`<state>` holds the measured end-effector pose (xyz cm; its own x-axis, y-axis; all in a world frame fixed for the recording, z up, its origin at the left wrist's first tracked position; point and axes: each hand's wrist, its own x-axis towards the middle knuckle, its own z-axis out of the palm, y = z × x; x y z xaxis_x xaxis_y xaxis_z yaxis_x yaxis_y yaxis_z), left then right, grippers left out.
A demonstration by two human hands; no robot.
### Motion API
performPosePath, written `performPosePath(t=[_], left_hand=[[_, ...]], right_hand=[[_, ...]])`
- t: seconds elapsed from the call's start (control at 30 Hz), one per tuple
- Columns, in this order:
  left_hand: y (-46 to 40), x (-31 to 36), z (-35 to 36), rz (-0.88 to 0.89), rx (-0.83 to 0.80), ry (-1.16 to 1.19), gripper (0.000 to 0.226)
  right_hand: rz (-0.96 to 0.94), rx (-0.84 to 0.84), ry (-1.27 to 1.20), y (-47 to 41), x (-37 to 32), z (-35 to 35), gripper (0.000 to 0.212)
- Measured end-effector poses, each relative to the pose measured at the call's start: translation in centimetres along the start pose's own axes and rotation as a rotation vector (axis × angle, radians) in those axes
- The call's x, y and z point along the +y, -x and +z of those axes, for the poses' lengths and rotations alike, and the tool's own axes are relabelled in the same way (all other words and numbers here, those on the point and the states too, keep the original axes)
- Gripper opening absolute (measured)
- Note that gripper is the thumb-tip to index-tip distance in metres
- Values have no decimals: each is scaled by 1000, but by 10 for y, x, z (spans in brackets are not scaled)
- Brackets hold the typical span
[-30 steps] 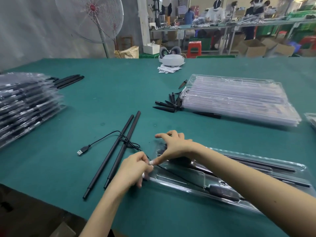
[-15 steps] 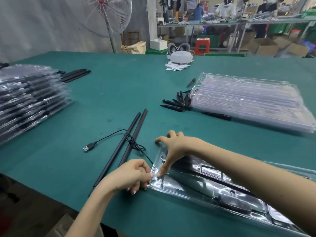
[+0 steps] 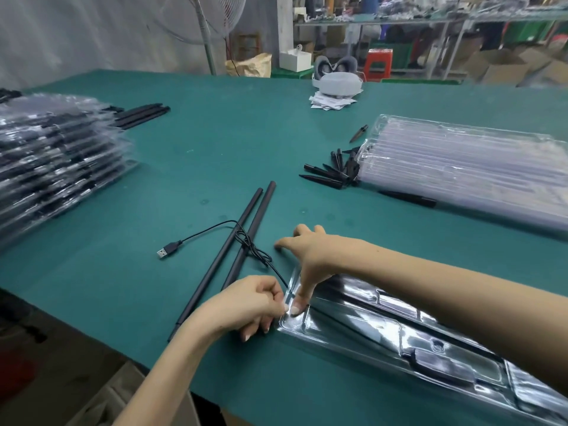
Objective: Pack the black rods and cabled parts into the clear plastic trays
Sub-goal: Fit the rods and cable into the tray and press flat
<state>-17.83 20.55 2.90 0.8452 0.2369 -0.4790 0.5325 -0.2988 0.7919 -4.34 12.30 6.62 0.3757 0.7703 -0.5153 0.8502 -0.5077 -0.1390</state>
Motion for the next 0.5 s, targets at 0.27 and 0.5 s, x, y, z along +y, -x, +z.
performPosePath(t=[0.27, 0.5], left_hand=[[-21, 7, -5, -45, 62, -322, 48], [-30, 6, -7, -54, 60, -403, 54]], right_hand=[[36, 36, 42, 1, -12, 3, 103], [21, 53, -31, 1, -8, 8, 104]])
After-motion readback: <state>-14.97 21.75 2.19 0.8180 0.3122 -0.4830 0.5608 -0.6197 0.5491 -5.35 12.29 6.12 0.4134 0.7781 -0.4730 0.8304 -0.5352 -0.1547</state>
